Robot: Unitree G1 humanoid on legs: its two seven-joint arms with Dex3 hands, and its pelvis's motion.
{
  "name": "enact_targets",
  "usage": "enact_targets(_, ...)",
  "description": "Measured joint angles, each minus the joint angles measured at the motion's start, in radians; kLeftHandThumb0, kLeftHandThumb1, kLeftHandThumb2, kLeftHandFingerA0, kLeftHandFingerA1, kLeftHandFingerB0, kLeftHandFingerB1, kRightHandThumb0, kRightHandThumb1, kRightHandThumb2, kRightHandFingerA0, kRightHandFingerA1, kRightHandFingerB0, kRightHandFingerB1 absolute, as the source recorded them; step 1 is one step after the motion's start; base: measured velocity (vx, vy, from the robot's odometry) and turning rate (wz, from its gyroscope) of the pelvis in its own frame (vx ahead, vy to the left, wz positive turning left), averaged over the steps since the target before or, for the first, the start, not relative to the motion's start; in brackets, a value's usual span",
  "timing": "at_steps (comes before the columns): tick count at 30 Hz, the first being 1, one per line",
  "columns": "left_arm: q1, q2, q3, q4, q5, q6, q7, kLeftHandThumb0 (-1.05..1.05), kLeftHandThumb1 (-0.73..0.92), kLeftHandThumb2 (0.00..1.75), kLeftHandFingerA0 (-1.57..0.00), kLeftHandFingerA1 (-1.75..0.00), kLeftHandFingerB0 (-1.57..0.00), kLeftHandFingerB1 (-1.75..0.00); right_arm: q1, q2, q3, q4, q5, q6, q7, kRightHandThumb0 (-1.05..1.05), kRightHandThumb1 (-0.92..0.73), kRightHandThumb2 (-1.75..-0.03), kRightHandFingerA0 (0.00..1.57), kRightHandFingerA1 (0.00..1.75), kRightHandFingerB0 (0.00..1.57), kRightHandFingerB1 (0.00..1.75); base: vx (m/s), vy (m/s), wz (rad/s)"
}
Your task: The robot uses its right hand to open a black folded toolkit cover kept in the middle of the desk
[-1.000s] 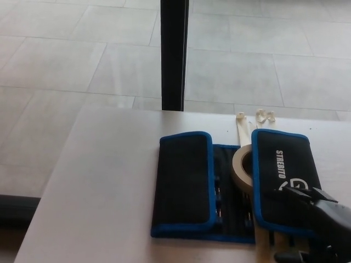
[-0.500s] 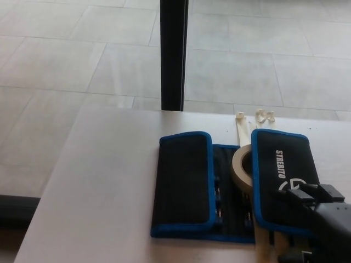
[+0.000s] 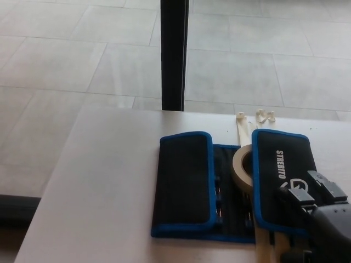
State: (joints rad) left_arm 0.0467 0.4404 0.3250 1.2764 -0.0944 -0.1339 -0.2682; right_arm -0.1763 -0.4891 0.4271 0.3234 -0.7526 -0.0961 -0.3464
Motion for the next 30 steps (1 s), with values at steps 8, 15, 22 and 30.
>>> enact_targets(8, 0.001, -0.001, -0.002, 0.0, 0.0, 0.0, 0.0, -0.85, 0.92, 0.68, -0.31, -0.53, -0.31, -0.37, -0.034, 0.019, 0.001, 0.068, -0.034, -0.003, -0.111, -0.37, -0.72, -0.62, 0.99, 0.91, 0.36, 0.35, 0.0, 0.0, 0.0)
enact_targets(15, 0.002, -0.001, -0.001, 0.0, 0.0, 0.0, -0.001, -0.9, 0.75, 0.86, -0.33, -0.58, -0.26, -0.44, -0.072, 0.022, -0.002, 0.119, -0.063, -0.018, -0.233, -0.18, -0.56, -0.76, 1.06, 1.29, 0.36, 0.39, 0.0, 0.0, 0.0)
enact_targets(22, 0.004, -0.001, -0.003, 0.0, 0.0, -0.011, -0.006, -0.84, 0.92, 0.68, -0.36, -0.54, -0.35, -0.38, -0.08, 0.022, 0.008, 0.182, -0.103, -0.04, -0.336, -0.16, -0.52, -0.69, 0.96, 1.47, 0.52, 0.42, 0.0, 0.0, 0.0)
enact_targets(30, -0.002, -0.001, 0.0, 0.002, 0.0, -0.02, -0.007, -0.89, 0.76, 0.84, -0.33, -0.58, -0.26, -0.44, -0.099, 0.023, 0.021, 0.252, -0.146, -0.048, -0.436, -0.25, -0.55, -0.67, 0.92, 1.52, 0.83, 0.58, 0.0, 0.0, 0.0)
